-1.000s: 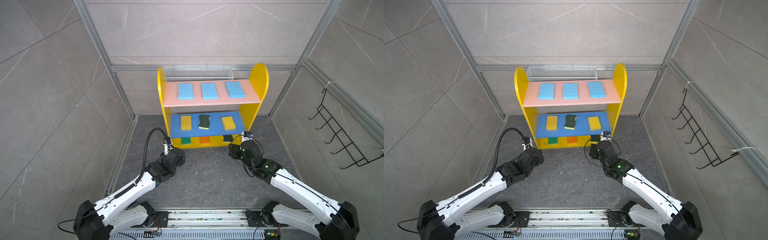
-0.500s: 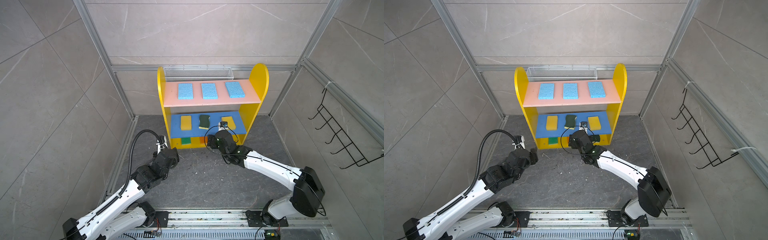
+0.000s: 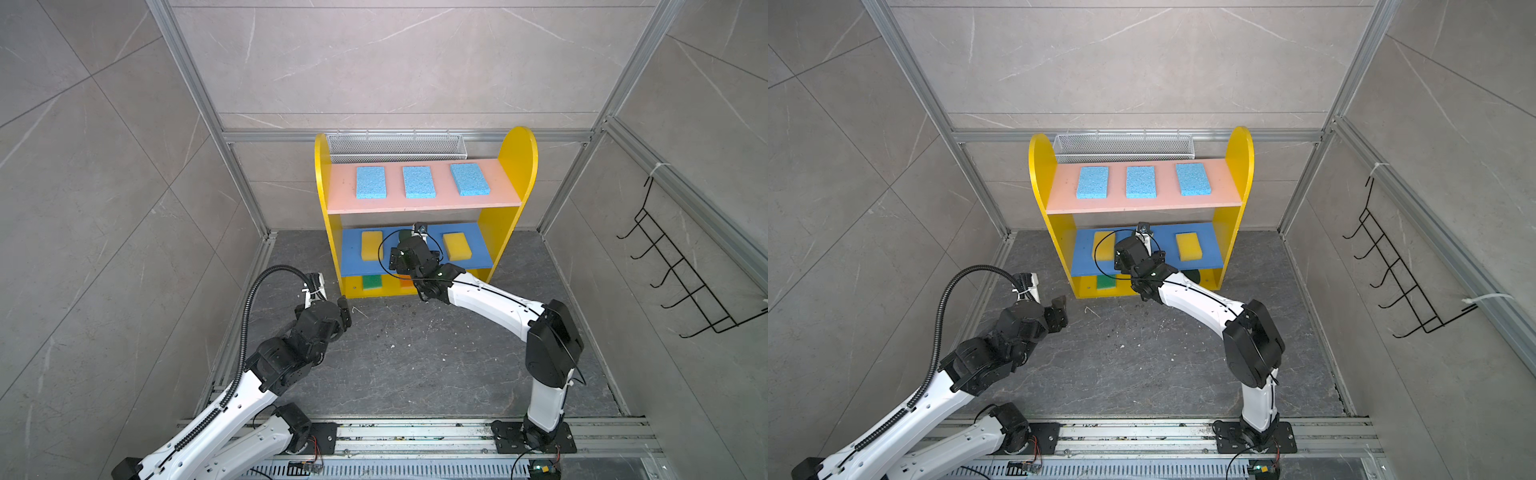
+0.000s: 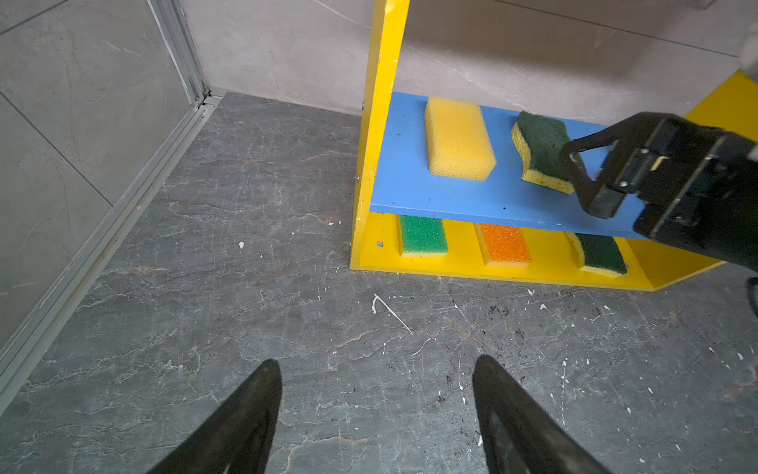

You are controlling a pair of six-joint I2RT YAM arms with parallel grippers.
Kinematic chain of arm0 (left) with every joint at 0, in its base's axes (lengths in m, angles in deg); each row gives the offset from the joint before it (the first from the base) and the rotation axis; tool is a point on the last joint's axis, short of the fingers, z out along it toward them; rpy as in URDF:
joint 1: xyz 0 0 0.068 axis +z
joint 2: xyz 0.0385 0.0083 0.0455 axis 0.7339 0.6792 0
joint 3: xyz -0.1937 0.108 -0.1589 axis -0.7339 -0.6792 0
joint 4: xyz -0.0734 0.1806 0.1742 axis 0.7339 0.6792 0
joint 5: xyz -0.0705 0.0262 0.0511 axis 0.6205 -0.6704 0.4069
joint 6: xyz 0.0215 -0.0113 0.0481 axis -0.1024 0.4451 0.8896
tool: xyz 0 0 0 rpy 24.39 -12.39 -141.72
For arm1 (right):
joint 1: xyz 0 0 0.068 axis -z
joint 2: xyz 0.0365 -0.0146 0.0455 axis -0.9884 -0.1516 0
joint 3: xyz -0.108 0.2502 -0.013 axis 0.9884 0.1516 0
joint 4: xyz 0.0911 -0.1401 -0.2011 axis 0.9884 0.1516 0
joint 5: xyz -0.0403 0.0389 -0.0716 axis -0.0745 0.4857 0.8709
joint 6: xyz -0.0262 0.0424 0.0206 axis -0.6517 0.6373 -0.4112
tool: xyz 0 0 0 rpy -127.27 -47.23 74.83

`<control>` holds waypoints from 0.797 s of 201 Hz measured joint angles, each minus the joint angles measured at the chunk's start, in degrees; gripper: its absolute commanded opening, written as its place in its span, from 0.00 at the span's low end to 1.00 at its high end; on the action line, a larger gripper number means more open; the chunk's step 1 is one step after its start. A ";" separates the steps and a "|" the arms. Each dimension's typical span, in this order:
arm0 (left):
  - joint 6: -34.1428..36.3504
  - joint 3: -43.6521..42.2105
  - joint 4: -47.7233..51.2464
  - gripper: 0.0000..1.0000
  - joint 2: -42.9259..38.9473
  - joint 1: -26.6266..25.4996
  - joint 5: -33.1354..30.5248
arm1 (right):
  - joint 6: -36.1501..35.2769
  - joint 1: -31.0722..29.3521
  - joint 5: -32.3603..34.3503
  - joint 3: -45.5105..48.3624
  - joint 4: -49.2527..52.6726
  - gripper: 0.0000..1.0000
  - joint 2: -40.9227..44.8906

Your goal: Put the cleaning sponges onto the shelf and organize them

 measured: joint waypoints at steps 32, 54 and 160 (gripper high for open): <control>1.33 0.00 -0.09 0.78 -0.72 1.66 0.90 | 0.17 0.00 1.81 -7.82 6.69 0.99 -5.20; 1.95 0.00 -0.50 0.79 -0.59 3.78 2.60 | 0.17 0.02 2.80 -10.93 9.79 0.99 -7.10; 2.23 -0.02 -3.76 0.79 2.45 14.38 15.74 | 0.59 2.86 2.14 -20.94 18.73 0.99 -14.38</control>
